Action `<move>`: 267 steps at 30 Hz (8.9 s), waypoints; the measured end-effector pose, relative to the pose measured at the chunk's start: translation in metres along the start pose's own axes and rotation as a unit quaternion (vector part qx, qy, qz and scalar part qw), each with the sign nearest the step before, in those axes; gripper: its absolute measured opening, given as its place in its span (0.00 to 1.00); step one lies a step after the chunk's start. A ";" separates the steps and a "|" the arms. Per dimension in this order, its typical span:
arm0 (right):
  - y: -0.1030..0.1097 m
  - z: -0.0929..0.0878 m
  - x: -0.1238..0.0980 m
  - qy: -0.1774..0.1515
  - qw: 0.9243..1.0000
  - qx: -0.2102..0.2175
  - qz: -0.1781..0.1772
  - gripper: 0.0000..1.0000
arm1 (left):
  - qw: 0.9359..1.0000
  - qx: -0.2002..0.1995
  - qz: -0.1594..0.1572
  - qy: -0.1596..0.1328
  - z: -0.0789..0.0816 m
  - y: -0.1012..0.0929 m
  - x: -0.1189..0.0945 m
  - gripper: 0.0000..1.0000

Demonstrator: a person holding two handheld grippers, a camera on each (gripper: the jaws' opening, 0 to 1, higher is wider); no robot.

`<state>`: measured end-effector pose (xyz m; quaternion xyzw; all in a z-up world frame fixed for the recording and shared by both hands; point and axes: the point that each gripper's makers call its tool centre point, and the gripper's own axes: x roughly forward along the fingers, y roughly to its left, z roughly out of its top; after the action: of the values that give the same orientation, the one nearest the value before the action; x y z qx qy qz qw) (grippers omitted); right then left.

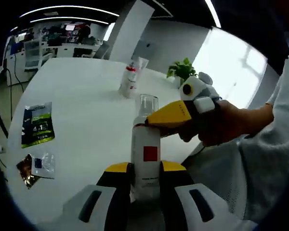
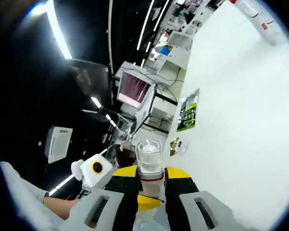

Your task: Arrange the skincare products in the storage area until every visible bottle or jar stands upright without overlapping.

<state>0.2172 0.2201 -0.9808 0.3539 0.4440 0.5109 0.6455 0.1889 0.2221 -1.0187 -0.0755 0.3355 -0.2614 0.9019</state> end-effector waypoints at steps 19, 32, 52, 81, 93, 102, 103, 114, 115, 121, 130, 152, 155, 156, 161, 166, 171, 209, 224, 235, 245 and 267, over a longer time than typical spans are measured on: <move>0.001 0.007 0.005 0.034 0.995 -0.093 -0.001 0.09 | 0.999 0.039 0.006 0.008 -0.003 0.004 0.000 0.19; 0.040 -0.009 -0.024 0.124 0.948 -0.246 0.160 0.08 | 0.989 -0.002 -0.145 -0.012 0.003 -0.044 -0.008 0.20; 0.013 0.015 0.009 -0.008 0.998 -0.054 0.039 0.15 | 0.998 -0.034 -0.031 -0.040 0.014 -0.009 -0.009 0.18; -0.019 -0.027 0.018 0.054 0.991 -0.064 -0.100 0.11 | 0.983 0.161 0.084 0.023 -0.012 0.007 0.006 0.21; -0.014 -0.013 0.007 0.035 0.983 -0.118 -0.137 0.11 | 0.980 0.183 0.082 0.000 0.000 0.009 0.005 0.28; -0.015 0.001 -0.008 0.002 0.973 -0.156 -0.168 0.11 | 0.976 0.197 0.088 -0.024 0.009 0.007 0.003 0.30; -0.014 0.002 -0.009 -0.001 0.974 -0.151 -0.166 0.11 | 0.975 0.201 0.091 -0.017 0.007 0.009 0.003 0.30; -0.030 0.036 -0.040 -0.043 0.964 -0.170 -0.202 0.11 | 0.970 0.205 0.128 -0.025 0.011 0.022 -0.003 0.26; -0.034 0.041 -0.044 -0.048 0.962 -0.170 -0.208 0.11 | 0.970 0.205 0.129 -0.025 0.011 0.022 -0.003 0.26; -0.050 0.068 -0.058 -0.068 0.951 -0.190 -0.235 0.11 | 0.967 0.218 0.130 -0.020 0.010 0.021 -0.003 0.26; -0.079 0.124 -0.084 -0.113 0.921 -0.237 -0.289 0.11 | 0.965 0.226 0.134 0.003 0.002 0.024 0.002 0.25; -0.130 0.193 -0.135 -0.142 0.853 -0.294 -0.407 0.11 | 0.966 0.222 0.135 0.019 -0.006 0.024 0.007 0.22; -0.132 0.197 -0.134 -0.146 0.850 -0.293 -0.413 0.11 | 0.966 0.216 0.141 0.024 -0.008 0.028 0.006 0.21; -0.133 0.197 -0.134 -0.146 0.849 -0.292 -0.415 0.11 | 0.965 0.217 0.145 0.022 -0.007 0.029 0.006 0.21; -0.139 0.199 -0.133 -0.137 0.843 -0.297 -0.428 0.11 | 0.965 0.217 0.145 0.022 -0.008 0.029 0.005 0.20; -0.142 0.204 -0.132 -0.134 0.837 -0.307 -0.434 0.11 | 0.966 0.213 0.145 0.028 -0.010 0.030 0.006 0.21; -0.148 0.208 -0.135 -0.140 0.836 -0.299 -0.438 0.11 | 0.966 0.212 0.147 0.030 -0.011 0.031 0.006 0.21; -0.165 0.227 -0.152 -0.162 0.807 -0.335 -0.458 0.11 | 0.965 0.207 0.153 0.051 -0.019 0.036 0.006 0.19; -0.181 0.260 -0.159 -0.190 0.795 -0.336 -0.469 0.11 | 0.967 0.200 0.141 0.068 -0.025 0.034 0.011 0.19; -0.196 0.273 -0.145 -0.174 0.789 -0.354 -0.471 0.11 | 0.968 0.197 0.137 0.074 -0.028 0.033 0.013 0.18; -0.205 0.277 -0.135 -0.167 0.772 -0.372 -0.487 0.12 | 0.968 0.196 0.138 0.080 -0.031 0.035 0.013 0.17; -0.209 0.291 -0.132 -0.184 0.765 -0.374 -0.490 0.13 | 0.967 0.194 0.137 0.088 -0.035 0.036 0.014 0.16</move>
<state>0.5500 0.0427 -1.0399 -0.0944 0.2036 0.1759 0.9585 0.1902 0.2466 -1.0642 0.1710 0.3637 -0.2013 0.8933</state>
